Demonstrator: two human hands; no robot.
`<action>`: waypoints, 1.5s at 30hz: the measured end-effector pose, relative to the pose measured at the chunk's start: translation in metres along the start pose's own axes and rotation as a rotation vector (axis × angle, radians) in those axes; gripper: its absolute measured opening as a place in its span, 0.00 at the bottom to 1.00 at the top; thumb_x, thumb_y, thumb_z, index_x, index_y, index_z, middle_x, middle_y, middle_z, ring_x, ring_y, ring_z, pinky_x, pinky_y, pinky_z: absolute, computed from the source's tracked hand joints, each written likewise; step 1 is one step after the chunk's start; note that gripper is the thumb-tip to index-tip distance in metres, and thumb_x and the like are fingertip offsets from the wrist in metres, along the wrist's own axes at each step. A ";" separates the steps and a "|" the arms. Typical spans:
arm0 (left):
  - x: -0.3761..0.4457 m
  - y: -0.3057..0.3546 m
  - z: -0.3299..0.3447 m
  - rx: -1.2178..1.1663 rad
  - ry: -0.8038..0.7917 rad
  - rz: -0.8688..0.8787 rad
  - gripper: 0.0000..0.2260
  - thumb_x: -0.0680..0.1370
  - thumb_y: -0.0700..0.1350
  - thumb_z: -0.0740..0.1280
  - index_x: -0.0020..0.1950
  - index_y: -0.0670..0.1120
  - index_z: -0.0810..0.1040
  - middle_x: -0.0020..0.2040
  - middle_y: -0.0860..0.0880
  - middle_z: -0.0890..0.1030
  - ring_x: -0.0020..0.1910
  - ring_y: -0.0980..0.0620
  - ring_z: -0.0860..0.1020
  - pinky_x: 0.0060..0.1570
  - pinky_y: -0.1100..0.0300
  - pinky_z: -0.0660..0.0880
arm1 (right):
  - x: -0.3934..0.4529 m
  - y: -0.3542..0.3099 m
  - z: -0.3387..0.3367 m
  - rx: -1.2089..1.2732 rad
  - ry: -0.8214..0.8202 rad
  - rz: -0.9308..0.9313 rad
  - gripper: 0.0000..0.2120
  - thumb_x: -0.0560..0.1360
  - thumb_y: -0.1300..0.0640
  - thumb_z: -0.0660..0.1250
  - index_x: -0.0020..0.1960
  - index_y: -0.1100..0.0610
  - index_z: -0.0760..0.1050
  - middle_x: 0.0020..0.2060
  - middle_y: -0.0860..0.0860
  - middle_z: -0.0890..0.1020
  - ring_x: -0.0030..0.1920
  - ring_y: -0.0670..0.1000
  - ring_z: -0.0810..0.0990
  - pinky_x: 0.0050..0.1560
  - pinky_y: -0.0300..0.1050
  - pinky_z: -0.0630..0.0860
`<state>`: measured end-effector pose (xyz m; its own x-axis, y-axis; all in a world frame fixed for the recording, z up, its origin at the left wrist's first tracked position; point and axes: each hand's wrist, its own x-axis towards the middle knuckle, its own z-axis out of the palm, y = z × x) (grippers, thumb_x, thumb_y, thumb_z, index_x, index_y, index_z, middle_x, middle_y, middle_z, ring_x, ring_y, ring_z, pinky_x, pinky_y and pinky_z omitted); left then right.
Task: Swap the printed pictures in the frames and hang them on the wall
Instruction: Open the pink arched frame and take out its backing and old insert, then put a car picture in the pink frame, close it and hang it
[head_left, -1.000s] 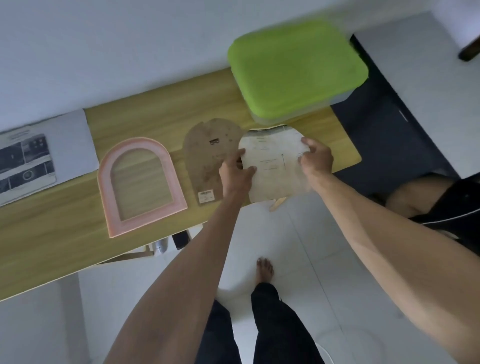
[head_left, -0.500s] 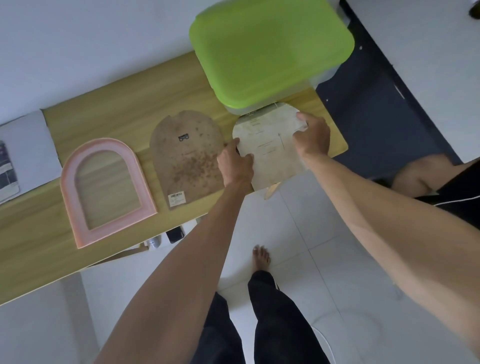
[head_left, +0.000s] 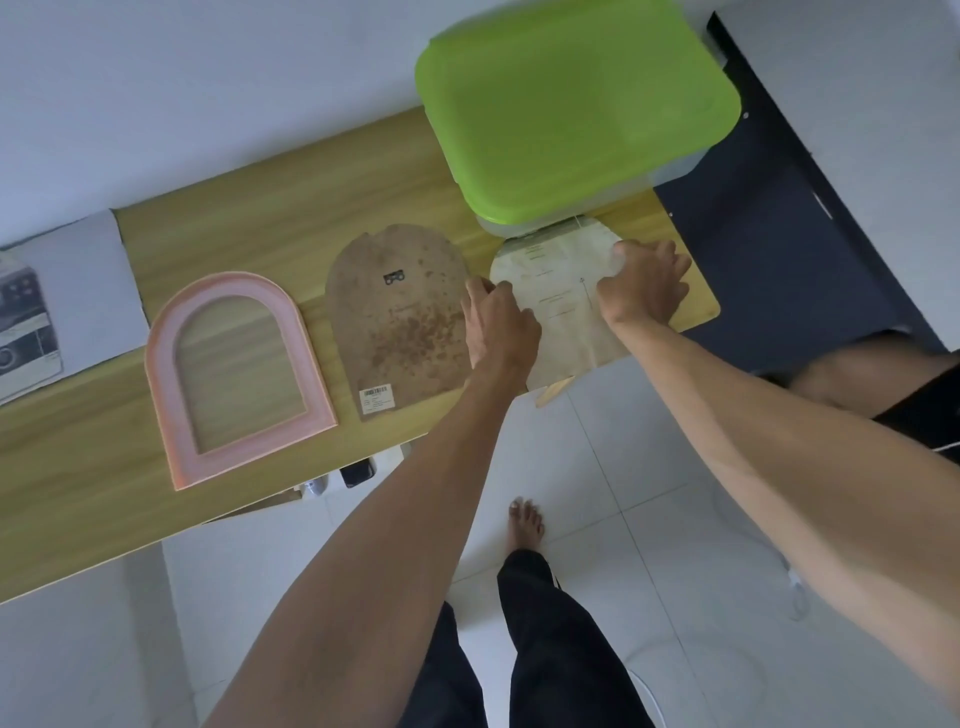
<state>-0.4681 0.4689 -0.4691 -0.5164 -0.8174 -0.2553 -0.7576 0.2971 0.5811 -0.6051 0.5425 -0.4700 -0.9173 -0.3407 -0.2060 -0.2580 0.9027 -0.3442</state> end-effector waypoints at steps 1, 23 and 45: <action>0.000 -0.004 -0.005 -0.035 0.022 0.025 0.16 0.79 0.42 0.68 0.66 0.41 0.77 0.64 0.44 0.70 0.60 0.44 0.73 0.52 0.55 0.72 | -0.003 -0.004 0.000 0.016 0.022 -0.009 0.19 0.74 0.62 0.66 0.63 0.50 0.78 0.64 0.54 0.72 0.65 0.59 0.67 0.59 0.55 0.69; 0.024 -0.349 -0.303 -0.161 0.565 -0.276 0.13 0.77 0.46 0.69 0.61 0.46 0.81 0.61 0.44 0.79 0.63 0.46 0.74 0.57 0.57 0.69 | -0.232 -0.344 0.122 0.253 -0.144 -0.440 0.15 0.78 0.63 0.62 0.61 0.54 0.80 0.55 0.51 0.84 0.54 0.53 0.82 0.49 0.45 0.80; 0.062 -0.542 -0.383 -0.258 0.563 -0.484 0.26 0.68 0.55 0.77 0.62 0.46 0.77 0.62 0.45 0.74 0.62 0.43 0.72 0.64 0.47 0.72 | -0.318 -0.532 0.259 0.352 -0.497 -0.451 0.21 0.74 0.68 0.66 0.66 0.58 0.74 0.56 0.54 0.79 0.52 0.53 0.80 0.53 0.46 0.81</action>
<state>0.0635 0.0680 -0.5045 0.1795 -0.9743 -0.1362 -0.6943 -0.2235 0.6841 -0.0977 0.1030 -0.4586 -0.4797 -0.8105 -0.3363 -0.3871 0.5394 -0.7478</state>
